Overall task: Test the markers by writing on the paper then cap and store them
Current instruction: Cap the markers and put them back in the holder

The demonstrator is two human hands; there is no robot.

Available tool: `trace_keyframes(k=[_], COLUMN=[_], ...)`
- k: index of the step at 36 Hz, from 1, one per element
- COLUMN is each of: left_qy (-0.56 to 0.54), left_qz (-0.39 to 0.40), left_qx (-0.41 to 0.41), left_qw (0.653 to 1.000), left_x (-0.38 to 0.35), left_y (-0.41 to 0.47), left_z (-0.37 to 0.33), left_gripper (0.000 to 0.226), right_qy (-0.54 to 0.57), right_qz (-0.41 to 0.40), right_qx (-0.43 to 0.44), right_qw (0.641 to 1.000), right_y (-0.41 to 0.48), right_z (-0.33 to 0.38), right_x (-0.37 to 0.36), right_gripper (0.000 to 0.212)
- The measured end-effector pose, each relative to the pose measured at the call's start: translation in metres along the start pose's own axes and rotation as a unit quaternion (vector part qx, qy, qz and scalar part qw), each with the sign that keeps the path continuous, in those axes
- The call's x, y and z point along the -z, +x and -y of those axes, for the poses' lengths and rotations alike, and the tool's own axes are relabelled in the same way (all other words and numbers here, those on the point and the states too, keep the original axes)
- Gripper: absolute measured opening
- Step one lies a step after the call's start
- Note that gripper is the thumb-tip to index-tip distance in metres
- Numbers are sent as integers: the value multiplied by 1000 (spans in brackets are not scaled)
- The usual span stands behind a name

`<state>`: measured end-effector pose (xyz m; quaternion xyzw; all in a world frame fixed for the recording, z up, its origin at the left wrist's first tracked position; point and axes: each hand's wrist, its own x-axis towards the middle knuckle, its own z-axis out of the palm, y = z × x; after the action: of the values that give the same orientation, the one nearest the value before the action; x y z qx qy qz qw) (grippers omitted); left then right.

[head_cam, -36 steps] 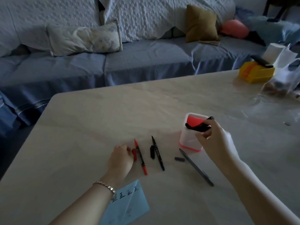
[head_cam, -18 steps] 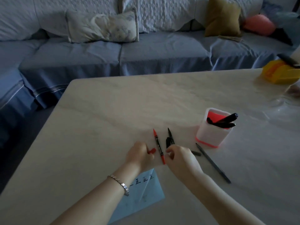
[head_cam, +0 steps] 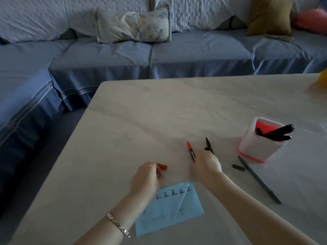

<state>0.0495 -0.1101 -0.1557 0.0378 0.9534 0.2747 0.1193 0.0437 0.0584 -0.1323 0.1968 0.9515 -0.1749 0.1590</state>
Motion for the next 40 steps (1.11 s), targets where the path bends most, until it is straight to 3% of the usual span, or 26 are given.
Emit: trace_keyframes(k=[3, 5, 8, 16, 18, 20, 21, 23, 26, 28, 31, 40], left_qy=[17, 56, 109, 224, 138, -55, -157, -342, -536, -594, -634, -624], left_qz=[-39, -65, -41, 18, -15, -57, -61, -55, -39, -40, -39, -18], left_qx=[1, -23, -73, -118, -99, -36, -2, 60, 140, 170, 176, 157], left_qw=[999, 996, 991, 967, 985, 996, 986, 936, 831, 785, 752, 766], left_x=[0, 1, 1, 8, 10, 16, 20, 25, 33, 37, 38, 37], left_y=[-1, 1, 10, 22, 18, 10, 5, -5, -21, -28, -35, -45], left_z=[-9, -11, -7, -5, -8, -17, -23, -31, -40, -45, -51, -63], left_gripper=[11, 20, 33, 25, 19, 8, 7, 14, 15, 12, 10, 12], right_qy=[62, 86, 114, 229, 251, 270, 281, 295, 311, 331, 348, 288], right_qz=[-16, -37, -61, -61, -60, -63, -63, -68, -86, -94, -98, -128], right_qx=[4, 4, 21, 59, 70, 82, 90, 115, 141, 153, 176, 231], right_qw=[998, 996, 991, 970, 964, 957, 953, 946, 936, 926, 916, 921], right_y=[-11, -20, -33, -59, -63, -69, -72, -78, -87, -92, -98, -108], right_z=[-16, -26, -39, -63, -66, -67, -67, -66, -63, -62, -61, -65], right_x=[1, 3, 10, 8, 7, 8, 10, 13, 17, 19, 21, 26], right_gripper=[8, 14, 18, 9, 9, 9, 9, 16, 28, 30, 34, 44])
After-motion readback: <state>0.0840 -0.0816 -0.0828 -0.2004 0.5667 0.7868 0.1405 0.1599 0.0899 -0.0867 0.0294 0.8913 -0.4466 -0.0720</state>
